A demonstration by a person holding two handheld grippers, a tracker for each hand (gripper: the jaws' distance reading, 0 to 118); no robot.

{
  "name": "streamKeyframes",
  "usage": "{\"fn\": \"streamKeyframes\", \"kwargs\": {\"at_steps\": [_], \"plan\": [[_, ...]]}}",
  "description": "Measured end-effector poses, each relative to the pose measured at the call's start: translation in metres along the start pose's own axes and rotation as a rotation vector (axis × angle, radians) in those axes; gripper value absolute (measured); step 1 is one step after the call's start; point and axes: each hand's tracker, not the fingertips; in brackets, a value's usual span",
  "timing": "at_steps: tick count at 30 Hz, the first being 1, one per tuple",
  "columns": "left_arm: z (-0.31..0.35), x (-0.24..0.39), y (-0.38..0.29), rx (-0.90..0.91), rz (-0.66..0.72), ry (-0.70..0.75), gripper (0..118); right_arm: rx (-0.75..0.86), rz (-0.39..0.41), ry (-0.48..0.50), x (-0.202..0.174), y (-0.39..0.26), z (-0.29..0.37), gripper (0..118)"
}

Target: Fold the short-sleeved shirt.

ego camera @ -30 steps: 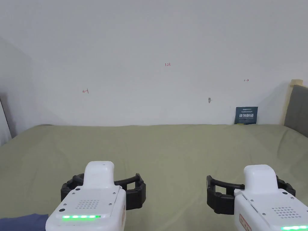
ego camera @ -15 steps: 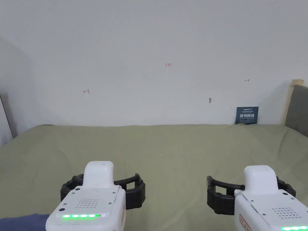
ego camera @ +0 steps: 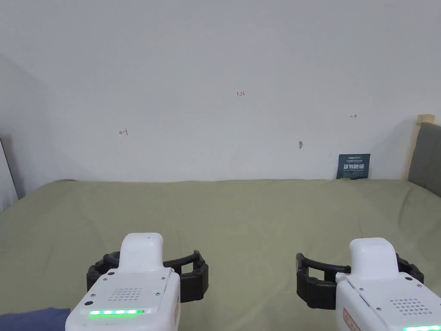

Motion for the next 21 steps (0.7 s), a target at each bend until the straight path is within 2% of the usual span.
{"fn": "streamKeyframes", "kwargs": {"at_steps": [21], "plan": [[0.0019,-0.0016,0.0014,0.001,0.006,0.002,118,0.002,-0.002,0.002,-0.0013,-0.0004,0.0007,118]]}}
